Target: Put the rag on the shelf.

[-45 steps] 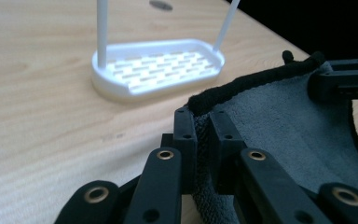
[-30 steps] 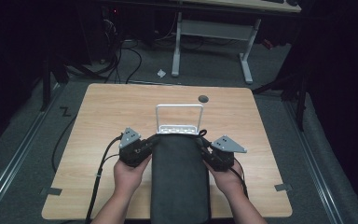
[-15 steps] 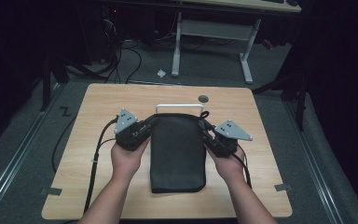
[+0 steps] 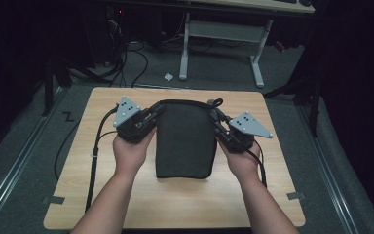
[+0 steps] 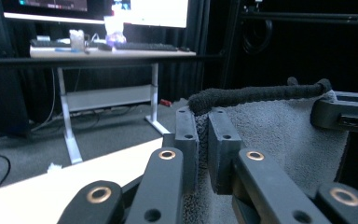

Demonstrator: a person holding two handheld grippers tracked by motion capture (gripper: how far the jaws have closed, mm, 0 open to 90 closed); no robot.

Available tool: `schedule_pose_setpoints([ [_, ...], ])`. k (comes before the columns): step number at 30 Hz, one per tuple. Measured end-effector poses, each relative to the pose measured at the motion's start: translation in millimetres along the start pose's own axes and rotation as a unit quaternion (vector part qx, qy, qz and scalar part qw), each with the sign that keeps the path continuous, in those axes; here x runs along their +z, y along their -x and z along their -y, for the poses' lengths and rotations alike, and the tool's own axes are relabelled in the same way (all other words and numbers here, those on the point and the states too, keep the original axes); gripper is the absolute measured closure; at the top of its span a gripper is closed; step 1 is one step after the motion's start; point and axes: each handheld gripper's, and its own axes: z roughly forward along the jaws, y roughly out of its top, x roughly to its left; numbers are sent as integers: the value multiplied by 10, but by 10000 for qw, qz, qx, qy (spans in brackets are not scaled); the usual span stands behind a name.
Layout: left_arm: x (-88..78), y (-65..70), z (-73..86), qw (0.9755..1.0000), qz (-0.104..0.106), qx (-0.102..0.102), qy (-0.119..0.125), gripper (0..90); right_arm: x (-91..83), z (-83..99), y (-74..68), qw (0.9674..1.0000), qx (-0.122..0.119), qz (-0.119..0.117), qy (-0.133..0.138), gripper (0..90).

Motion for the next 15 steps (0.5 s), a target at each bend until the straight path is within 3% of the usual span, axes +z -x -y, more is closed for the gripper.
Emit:
schedule_pose_setpoints([
  [8,-20,16,-229,9996,34,181,225,842,-27,-250,64,9997,-49,35,234,778],
  [15,25,-34,-336,9991,-2,343,250,842,6,-351,90,9995,-65,42,298,779],
])
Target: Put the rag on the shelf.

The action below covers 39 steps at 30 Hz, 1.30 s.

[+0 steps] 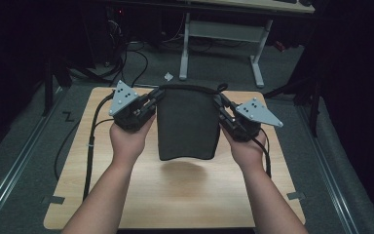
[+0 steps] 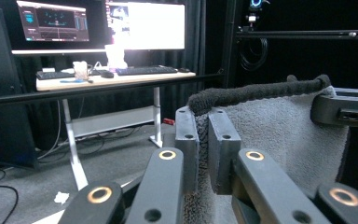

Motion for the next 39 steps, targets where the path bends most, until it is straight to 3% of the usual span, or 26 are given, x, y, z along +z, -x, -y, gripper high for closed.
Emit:
schedule_pose_setpoints([
  [3,45,-52,-13,9999,1,110,-16,843,53,-16,18,10000,-26,11,-41,780],
  [16,419,-395,-73,9998,-173,-100,-31,843,519,-93,198,9998,64,26,-190,780],
  [21,567,-515,-128,9995,-302,-13,25,842,729,-121,263,9999,33,91,-106,780],
  [26,745,-648,-119,9992,-370,-3,-116,842,939,-127,376,9997,-88,101,-189,780],
  [34,1022,-808,-87,9973,-514,131,-503,843,1150,-120,455,9974,-597,187,-362,780],
  [39,1135,-854,53,9958,-501,125,-753,842,1271,-30,534,9962,-677,207,-509,779],
])
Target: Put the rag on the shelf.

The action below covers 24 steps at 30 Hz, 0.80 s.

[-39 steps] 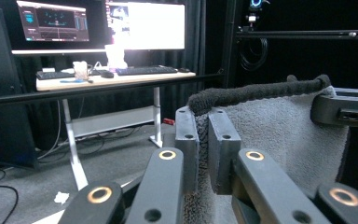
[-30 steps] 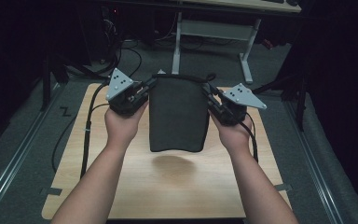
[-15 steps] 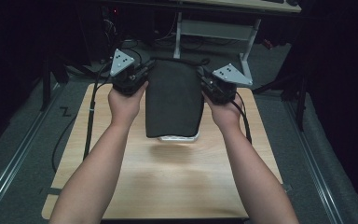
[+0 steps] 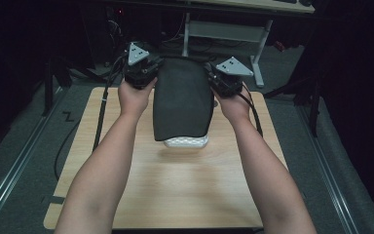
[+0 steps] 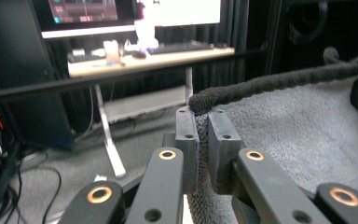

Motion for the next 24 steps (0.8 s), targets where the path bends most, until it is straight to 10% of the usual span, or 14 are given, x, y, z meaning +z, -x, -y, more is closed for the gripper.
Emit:
schedule_pose_setpoints([
  [24,329,-62,925,9894,531,-659,-1180,854,303,773,145,9909,326,-756,-1066,781],
])
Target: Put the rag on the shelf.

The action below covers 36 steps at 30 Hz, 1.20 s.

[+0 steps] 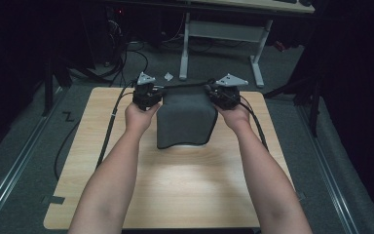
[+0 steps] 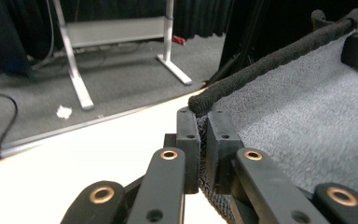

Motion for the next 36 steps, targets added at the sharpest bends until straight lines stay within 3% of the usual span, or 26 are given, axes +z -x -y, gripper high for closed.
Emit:
schedule_pose_setpoints([
  [6,35,-6,141,9998,69,-104,-184,855,74,177,-8,9996,128,-111,-230,781],
  [13,61,5,221,9991,134,-186,-350,854,103,329,1,9977,556,-260,-283,776],
  [20,51,-23,341,9982,248,-364,-418,847,121,405,-2,9959,768,-382,-291,760],
  [27,38,1,449,9975,330,-331,-535,831,132,467,9,9926,1070,-477,-332,734],
  [33,39,13,521,9970,315,-322,-630,780,153,533,58,9882,1399,-449,-433,617],
  [36,25,-3,541,9970,259,-376,-617,764,148,543,79,9880,1433,-374,-449,580],
])
